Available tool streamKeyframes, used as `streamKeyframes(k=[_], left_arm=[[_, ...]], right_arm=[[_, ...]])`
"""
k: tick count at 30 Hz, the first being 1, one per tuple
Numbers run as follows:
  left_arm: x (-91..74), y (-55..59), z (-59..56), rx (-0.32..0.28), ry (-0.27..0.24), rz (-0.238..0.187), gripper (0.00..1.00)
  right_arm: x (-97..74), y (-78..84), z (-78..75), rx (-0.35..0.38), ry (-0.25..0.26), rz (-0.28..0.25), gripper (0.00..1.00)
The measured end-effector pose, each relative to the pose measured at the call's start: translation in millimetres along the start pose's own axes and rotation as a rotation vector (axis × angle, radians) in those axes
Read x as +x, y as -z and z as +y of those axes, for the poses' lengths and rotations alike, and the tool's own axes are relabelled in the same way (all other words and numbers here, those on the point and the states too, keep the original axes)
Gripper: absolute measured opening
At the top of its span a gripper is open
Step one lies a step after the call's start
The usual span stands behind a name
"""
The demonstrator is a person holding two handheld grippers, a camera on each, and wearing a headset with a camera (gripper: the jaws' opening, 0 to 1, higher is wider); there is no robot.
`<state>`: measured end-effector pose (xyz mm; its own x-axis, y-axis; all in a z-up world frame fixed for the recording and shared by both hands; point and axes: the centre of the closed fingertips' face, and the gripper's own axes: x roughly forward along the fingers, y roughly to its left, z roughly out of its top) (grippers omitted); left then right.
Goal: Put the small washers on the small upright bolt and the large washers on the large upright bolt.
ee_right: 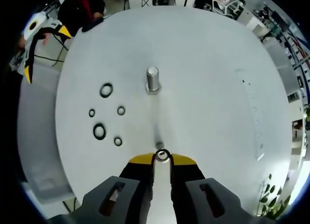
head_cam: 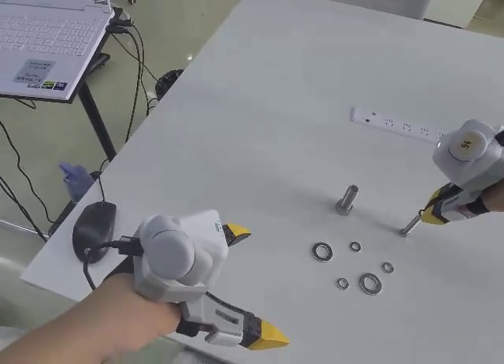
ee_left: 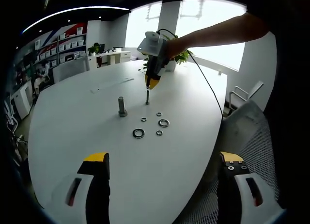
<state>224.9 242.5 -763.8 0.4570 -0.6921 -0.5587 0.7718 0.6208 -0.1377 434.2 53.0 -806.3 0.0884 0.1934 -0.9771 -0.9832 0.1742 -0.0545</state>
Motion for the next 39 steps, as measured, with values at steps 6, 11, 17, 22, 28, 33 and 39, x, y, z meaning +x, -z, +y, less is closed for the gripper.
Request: streamKeyframes(k=[6,11,17,22,28,33,39], left_arm=[[2.8,0.9,-0.5,-0.005,0.003,0.006,0.92],[3.8,2.7,-2.2,-0.005,0.008,0.013,0.91],[3.6,5.5,-1.9,-0.008,0.009,0.019,0.9],[3.5,8.3,-1.8,-0.009,0.011,0.028,0.89],[3.8,9.5,-1.9,-0.009,0.012,0.033,0.87],[4.1,10.7,-2.9,-0.012,0.014,0.036,0.87],[2.9,13.2,-1.7,-0.014,0.01,0.043,0.86]], right_arm=[[2.0,1.9,-1.5,-0.006,0.001,0.008,0.12],[4.3,2.3,-0.8,-0.002,-0.007,0.008,0.12],[4.6,0.8,-1.4,0.004,-0.009,0.002,0.12],[4.7,0.3,-0.2,0.005,-0.013,0.0,0.12],[5.2,0.3,1.2,0.005,-0.017,0.0,0.12],[6.4,0.0,1.3,0.0,-0.018,0.001,0.12],[11.7,4.1,3.1,-0.01,-0.018,0.015,0.12]])
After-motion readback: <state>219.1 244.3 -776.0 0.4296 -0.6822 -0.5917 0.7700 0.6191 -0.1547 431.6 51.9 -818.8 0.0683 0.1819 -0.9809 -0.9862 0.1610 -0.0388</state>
